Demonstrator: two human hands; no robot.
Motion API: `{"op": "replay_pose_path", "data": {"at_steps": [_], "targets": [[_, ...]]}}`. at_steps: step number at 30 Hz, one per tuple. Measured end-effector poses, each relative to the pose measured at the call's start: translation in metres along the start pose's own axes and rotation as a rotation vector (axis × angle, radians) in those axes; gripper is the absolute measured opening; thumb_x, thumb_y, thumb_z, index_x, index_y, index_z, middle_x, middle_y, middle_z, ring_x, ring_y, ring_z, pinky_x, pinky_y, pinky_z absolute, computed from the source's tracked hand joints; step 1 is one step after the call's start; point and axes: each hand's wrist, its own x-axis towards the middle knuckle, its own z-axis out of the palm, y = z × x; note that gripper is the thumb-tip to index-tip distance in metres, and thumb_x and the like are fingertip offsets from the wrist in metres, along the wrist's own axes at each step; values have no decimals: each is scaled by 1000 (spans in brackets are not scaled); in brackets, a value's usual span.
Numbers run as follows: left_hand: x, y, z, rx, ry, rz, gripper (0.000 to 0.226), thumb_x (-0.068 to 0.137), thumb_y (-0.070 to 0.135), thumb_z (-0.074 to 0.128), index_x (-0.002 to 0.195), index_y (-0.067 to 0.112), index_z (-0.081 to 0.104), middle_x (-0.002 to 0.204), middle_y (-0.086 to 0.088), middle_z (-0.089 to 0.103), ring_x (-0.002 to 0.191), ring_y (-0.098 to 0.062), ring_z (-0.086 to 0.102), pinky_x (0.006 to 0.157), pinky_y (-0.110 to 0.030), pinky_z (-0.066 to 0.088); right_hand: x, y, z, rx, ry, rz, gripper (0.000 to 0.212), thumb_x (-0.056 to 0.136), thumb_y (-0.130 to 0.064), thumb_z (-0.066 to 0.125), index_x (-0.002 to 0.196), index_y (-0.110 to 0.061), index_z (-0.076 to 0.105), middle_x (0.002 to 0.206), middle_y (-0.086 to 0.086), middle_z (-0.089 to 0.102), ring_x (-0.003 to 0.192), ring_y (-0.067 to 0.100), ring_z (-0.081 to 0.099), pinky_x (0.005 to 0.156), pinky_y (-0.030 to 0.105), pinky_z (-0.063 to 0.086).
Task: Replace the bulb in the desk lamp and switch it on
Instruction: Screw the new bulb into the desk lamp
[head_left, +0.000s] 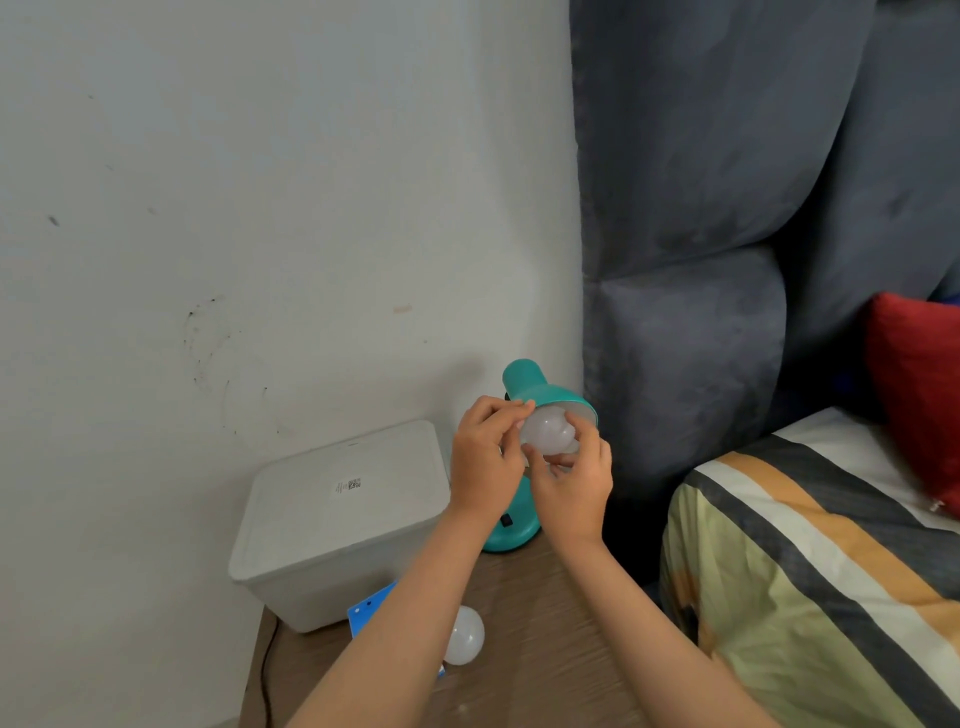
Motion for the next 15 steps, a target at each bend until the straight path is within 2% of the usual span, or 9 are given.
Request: {"op": "replay_pose_path", "data": {"at_steps": [3,8,10,12,15], "targets": [[0,0,1,-7,-8,-6,23,86,2,58,104,11,69,94,-2,62,83,-16,60,71,-24,53,0,-1,0,24,11,15,59,76,-14,77,127,-10,48,121,13,53,96,10,54,70,-3,44],[1,0,1,-3,-15,-4,23,87,4,57,104,12,69,94,-1,62,82,-15,59,71,-20,50,3,2,-1,63,-1,56,60,77,-25,77,126,-12,46,119,11,58,85,9,63,69,11,55],[1,0,1,-4,-17,-7,22,87,4,57,104,12,69,93,-1,61,81,-14,59,70,-18,49,4,1,-1,62,3,65,58,78,-26,76,126,-10,47,117,10,60,83,8,62,67,7,52],[2,0,1,-9,-10,-7,23,87,2,57,103,13,69,93,0,61,82,-12,59,69,-17,48,4,0,-1,68,10,64,56,78,-26,75,124,-9,48,116,11,60,84,10,62,65,5,51],[2,-1,1,-21,-1,-17,24,86,1,58,103,13,69,93,3,60,83,-10,59,70,-17,50,4,1,1,62,9,40,55,76,-26,78,120,-12,49,115,9,58,90,16,64,66,15,56]]}}
